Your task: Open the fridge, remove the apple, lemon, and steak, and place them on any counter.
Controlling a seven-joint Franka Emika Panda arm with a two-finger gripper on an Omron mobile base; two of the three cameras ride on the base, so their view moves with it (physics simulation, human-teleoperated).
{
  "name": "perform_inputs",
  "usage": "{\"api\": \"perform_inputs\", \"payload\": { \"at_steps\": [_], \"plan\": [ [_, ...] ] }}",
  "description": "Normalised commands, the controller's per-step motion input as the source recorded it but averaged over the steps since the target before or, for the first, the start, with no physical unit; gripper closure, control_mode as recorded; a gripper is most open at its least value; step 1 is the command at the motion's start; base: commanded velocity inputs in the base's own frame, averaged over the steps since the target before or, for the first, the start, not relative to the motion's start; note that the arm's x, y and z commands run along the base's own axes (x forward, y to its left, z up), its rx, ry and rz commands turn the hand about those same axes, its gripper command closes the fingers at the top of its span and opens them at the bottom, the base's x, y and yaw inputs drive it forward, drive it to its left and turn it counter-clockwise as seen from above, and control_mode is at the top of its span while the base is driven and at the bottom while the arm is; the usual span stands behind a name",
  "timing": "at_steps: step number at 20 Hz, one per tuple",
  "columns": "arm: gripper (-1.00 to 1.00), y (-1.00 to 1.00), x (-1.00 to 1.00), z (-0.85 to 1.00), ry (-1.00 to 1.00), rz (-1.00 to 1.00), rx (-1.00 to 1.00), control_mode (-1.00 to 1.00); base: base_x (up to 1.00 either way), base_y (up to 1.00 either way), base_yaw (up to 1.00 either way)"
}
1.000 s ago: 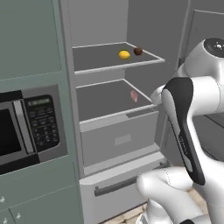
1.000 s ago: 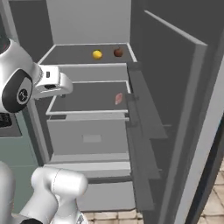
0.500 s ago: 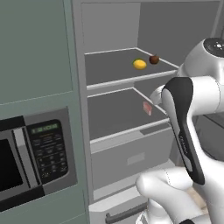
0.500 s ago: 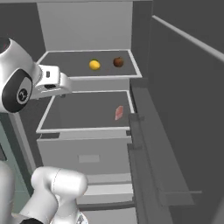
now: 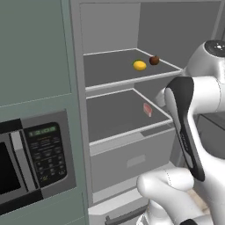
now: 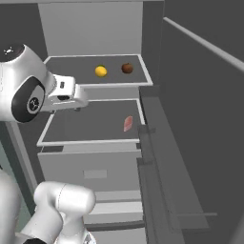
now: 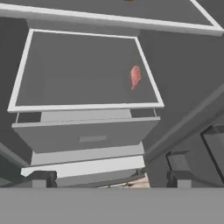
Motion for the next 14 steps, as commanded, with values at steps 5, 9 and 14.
{"api": "perform_inputs", "payload": {
  "at_steps": [5, 9, 14],
  "plan": [
    [-1.00, -0.44, 0.27, -0.49, 0.02, -0.17, 0.04, -1.00, 0.00, 0.00, 0.00],
    [-1.00, -0.09, 0.41, -0.40, 0.00, -0.14, 0.04, -1.00, 0.00, 0.00, 0.00],
    [-1.00, 0.00, 0.24, -0.45, 0.00, -0.05, 0.05, -1.00, 0.00, 0.00, 0.00]
  ]
}}
